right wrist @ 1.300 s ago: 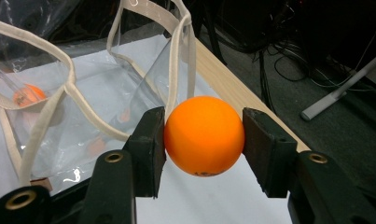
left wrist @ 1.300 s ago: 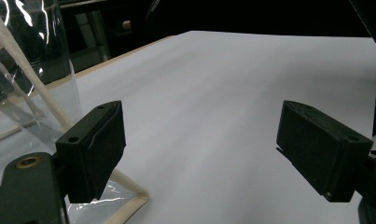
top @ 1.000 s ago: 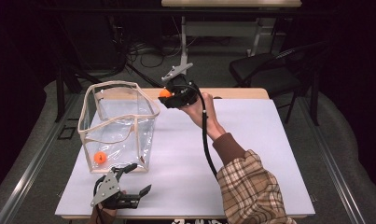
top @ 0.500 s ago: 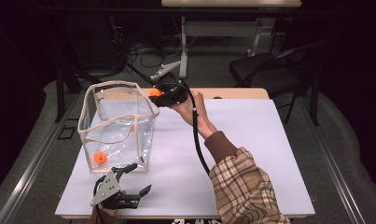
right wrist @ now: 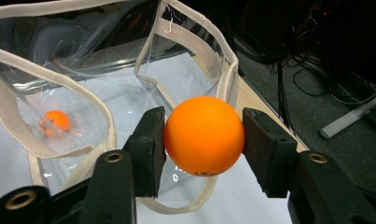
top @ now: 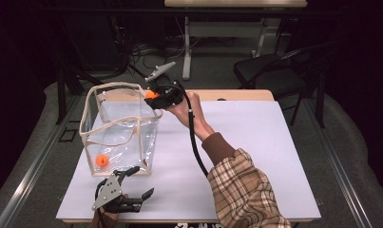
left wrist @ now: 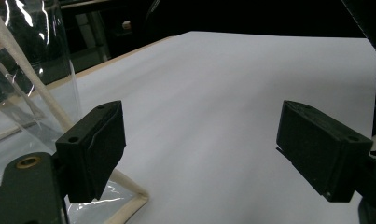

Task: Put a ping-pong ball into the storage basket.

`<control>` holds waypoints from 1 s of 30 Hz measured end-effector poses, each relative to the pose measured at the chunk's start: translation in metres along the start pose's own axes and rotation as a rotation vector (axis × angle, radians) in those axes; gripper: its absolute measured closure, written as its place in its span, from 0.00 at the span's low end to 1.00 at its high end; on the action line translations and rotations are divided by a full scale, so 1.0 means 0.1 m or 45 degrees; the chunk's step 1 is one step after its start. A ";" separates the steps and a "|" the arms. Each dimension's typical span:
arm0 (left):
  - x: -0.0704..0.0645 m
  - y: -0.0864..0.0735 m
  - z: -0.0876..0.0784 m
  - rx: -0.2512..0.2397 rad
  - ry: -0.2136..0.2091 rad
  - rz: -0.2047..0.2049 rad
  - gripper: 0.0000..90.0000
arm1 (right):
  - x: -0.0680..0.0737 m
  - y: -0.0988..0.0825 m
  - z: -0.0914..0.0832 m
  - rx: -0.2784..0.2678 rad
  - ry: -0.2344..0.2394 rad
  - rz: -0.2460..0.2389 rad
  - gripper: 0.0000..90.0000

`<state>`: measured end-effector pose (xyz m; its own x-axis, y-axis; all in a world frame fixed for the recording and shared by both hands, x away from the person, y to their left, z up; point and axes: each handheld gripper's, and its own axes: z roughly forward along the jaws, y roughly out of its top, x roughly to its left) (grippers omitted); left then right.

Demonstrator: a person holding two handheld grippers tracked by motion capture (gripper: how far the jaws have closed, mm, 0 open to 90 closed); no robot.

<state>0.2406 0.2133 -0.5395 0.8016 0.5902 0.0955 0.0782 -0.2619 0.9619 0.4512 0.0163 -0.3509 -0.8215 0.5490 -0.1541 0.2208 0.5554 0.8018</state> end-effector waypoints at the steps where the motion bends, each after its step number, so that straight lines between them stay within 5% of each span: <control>1: 0.00 0.00 0.00 0.000 0.000 0.000 0.17 | 0.00 0.01 0.01 -0.005 0.000 -0.004 0.56; 30: 0.00 0.00 0.00 -0.006 0.000 0.000 0.17 | 0.11 0.13 0.16 0.005 0.025 -0.006 0.56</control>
<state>0.2406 0.2135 -0.5394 0.8015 0.5903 0.0956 0.0752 -0.2582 0.9632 0.4532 0.0400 -0.3512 -0.8329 0.5338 -0.1462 0.2190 0.5606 0.7986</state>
